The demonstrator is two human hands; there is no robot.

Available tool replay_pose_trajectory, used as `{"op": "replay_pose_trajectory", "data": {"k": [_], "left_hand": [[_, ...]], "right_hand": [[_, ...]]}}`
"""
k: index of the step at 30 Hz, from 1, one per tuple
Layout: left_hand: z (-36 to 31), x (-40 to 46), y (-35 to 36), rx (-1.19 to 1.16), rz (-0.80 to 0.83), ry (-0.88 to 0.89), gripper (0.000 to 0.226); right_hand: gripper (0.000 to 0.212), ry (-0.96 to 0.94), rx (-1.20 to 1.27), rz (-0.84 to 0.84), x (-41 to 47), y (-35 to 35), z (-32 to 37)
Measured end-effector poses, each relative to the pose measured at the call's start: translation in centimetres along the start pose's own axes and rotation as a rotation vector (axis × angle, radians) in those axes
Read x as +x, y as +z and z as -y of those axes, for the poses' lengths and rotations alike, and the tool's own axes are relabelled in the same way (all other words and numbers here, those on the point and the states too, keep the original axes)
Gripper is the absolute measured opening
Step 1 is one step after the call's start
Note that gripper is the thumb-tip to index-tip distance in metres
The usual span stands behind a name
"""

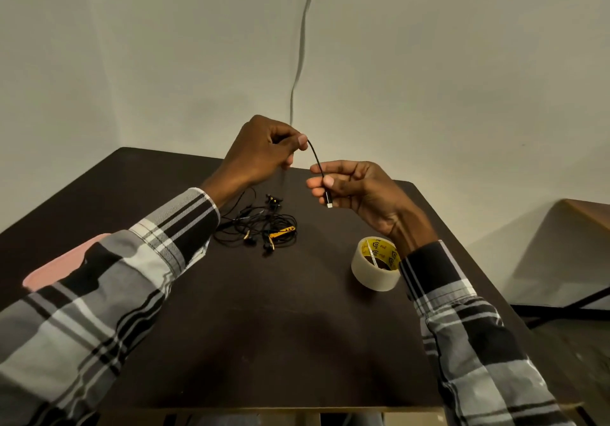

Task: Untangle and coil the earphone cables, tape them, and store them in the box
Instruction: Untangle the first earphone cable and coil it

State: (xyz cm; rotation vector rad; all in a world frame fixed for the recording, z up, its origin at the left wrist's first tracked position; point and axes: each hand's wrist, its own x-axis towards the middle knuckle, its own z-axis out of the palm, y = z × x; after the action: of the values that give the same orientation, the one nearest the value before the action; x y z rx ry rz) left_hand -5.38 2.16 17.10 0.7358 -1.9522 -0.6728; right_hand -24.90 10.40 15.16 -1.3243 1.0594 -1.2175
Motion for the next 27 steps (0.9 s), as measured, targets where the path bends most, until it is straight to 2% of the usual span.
{"op": "replay_pose_trajectory", "data": {"k": [4, 7, 10, 12, 14, 18, 27], "left_hand": [[0.6, -0.1, -0.6, -0.034, -0.019, -0.041, 0.019], [1.3, -0.3, -1.5, -0.057, -0.042, -0.059, 0.018], [1.0, -0.8, -1.6, -0.074, 0.082, -0.062, 0.016], [0.1, -0.9, -0.8, -0.034, 0.185, -0.035, 0.015], [-0.6, -0.9, -0.1, -0.006, 0.225, 0.0, 0.016], [-0.9, -0.7, -0.8, -0.001, 0.165, -0.015, 0.02], [1.4, -1.0, -8.1, 0.073, -0.08, -0.057, 0.023]], "right_hand": [[0.029, 0.016, -0.034, -0.003, -0.4, -0.7, 0.2], [0.026, 0.091, -0.168, 0.005, -1.0, -1.6, 0.2], [0.028, 0.12, -0.321, -0.03, -1.1, -1.4, 0.6], [0.03, 0.057, -0.368, -0.065, -0.7, -0.4, 1.5], [0.023, -0.04, -0.398, -0.112, -0.3, 1.0, 2.2], [0.014, -0.13, -0.444, -0.196, 0.1, 1.7, 3.1], [0.012, -0.014, -0.306, -0.33, -1.6, -2.4, 2.7]]}}
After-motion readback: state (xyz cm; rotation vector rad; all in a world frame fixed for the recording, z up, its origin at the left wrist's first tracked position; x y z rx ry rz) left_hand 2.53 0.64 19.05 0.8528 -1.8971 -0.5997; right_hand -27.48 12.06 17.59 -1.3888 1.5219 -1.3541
